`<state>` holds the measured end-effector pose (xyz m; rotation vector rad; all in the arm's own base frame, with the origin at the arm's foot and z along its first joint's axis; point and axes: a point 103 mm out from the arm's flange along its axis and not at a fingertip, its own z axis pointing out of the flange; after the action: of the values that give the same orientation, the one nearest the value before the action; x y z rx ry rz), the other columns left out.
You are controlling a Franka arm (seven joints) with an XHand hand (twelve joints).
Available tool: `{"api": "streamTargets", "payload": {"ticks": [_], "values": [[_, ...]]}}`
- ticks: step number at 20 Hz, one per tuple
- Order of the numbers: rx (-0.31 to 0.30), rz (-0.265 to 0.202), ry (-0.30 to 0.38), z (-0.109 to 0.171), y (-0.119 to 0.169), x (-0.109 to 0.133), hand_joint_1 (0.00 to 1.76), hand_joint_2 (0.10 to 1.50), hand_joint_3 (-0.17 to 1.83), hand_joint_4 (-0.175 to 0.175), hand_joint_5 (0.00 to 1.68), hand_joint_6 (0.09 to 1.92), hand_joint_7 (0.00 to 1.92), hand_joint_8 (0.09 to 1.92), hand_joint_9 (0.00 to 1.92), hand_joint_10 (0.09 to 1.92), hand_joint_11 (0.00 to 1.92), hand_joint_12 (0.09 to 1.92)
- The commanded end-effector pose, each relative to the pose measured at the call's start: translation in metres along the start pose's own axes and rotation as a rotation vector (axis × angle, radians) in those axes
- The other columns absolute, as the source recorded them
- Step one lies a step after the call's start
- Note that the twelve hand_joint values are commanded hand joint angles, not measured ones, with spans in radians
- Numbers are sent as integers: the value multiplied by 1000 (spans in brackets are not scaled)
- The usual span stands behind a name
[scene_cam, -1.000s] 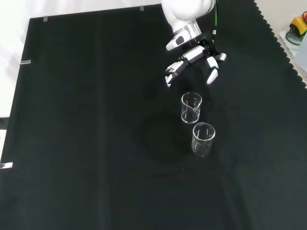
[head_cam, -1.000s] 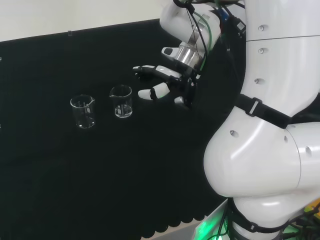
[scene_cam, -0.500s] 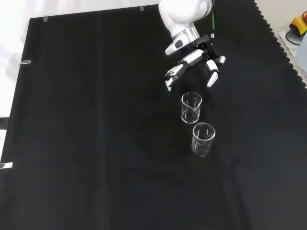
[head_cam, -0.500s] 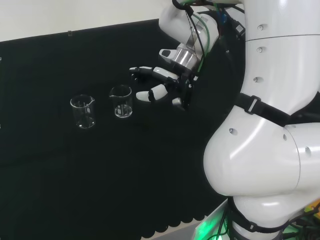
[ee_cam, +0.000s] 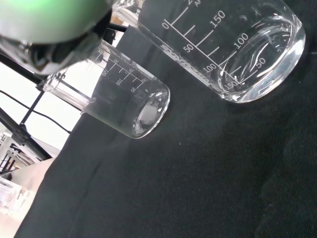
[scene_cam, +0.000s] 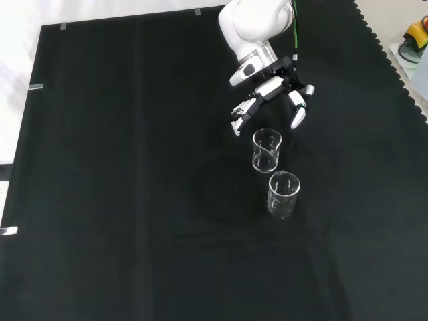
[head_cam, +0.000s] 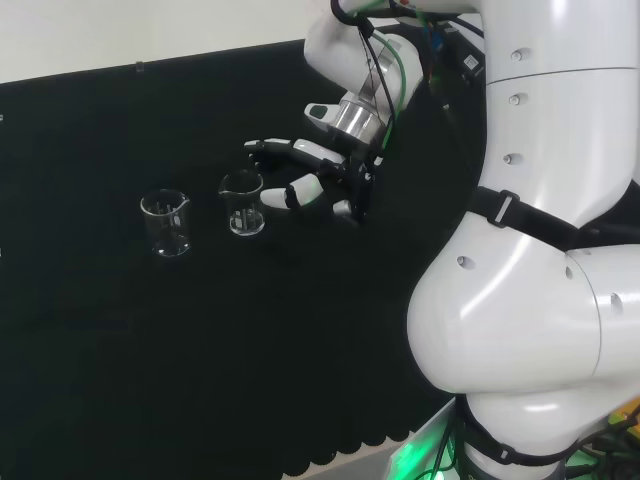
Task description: Pick up the beaker on the right.
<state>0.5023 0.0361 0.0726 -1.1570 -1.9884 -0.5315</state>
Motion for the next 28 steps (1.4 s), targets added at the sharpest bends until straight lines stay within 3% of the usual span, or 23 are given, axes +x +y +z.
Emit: {"api": "streamTargets", "payload": {"ticks": [1,8,9,28], "values": [[-1,-10,23,1,1,-1,889,287,1041,-54,272,87,156,615,238,671,0,1164],[3,-11,20,7,3,-4,887,284,1044,-54,284,87,158,615,237,670,0,1159],[11,-10,16,19,9,-3,887,284,1044,-55,285,87,159,615,237,670,0,1159],[3,19,44,31,19,-7,884,282,1044,-56,315,87,180,619,238,669,0,1160]]}}
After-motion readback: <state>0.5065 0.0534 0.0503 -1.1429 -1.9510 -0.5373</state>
